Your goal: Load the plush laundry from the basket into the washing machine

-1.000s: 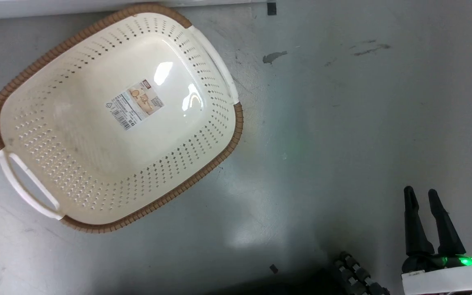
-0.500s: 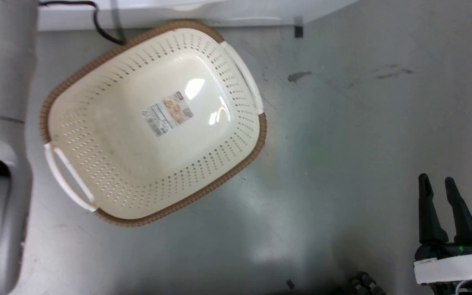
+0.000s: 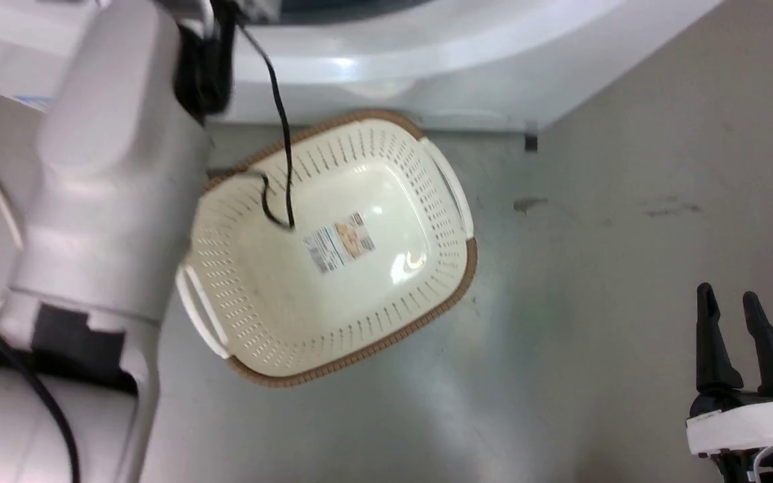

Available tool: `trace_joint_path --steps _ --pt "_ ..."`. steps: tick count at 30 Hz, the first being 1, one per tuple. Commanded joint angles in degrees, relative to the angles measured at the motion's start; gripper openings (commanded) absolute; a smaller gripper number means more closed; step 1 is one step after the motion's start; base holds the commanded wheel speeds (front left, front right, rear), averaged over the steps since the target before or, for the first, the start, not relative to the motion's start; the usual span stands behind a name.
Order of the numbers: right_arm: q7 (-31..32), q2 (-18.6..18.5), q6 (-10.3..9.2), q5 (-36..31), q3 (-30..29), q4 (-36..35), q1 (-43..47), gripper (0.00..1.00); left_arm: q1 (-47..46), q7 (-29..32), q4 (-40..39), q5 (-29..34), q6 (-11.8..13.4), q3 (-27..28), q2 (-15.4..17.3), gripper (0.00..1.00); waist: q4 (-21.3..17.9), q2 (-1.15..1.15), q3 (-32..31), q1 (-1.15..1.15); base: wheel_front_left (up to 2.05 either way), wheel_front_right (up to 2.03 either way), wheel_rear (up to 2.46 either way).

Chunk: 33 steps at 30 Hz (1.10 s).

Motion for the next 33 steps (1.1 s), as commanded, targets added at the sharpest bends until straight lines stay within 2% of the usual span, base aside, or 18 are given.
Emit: trace_joint_path --steps 1,9,22,33 --pt "0.3 -0.1 0.05 -0.4 -0.2 0.1 -0.4 1.00 1.9 -0.3 -0.6 0.2 -0.3 0.3 -0.2 1.00 1.4 0.00 -2.8 0.00 0.00 0.00 0.00" --pt "1.7 -0.1 0.05 -1.0 -0.8 0.8 1.7 1.00 12.1 -0.3 -3.3 1.2 -0.5 0.6 -0.9 1.00 3.7 0.00 -10.5 0.00 0.00 0.00 0.00" --pt "3.3 -0.1 0.05 -1.0 0.7 2.7 6.5 1.00 28.2 -0.3 -5.9 2.7 0.9 1.3 -0.9 1.00 6.3 0.00 -23.6 0.00 0.00 0.00 0.00" --pt "2.7 -0.1 0.05 0.0 2.9 5.0 9.5 1.00 40.2 -0.3 -10.9 1.5 1.2 2.7 1.5 1.00 6.9 0.00 -31.8 0.00 0.00 0.00 0.00"
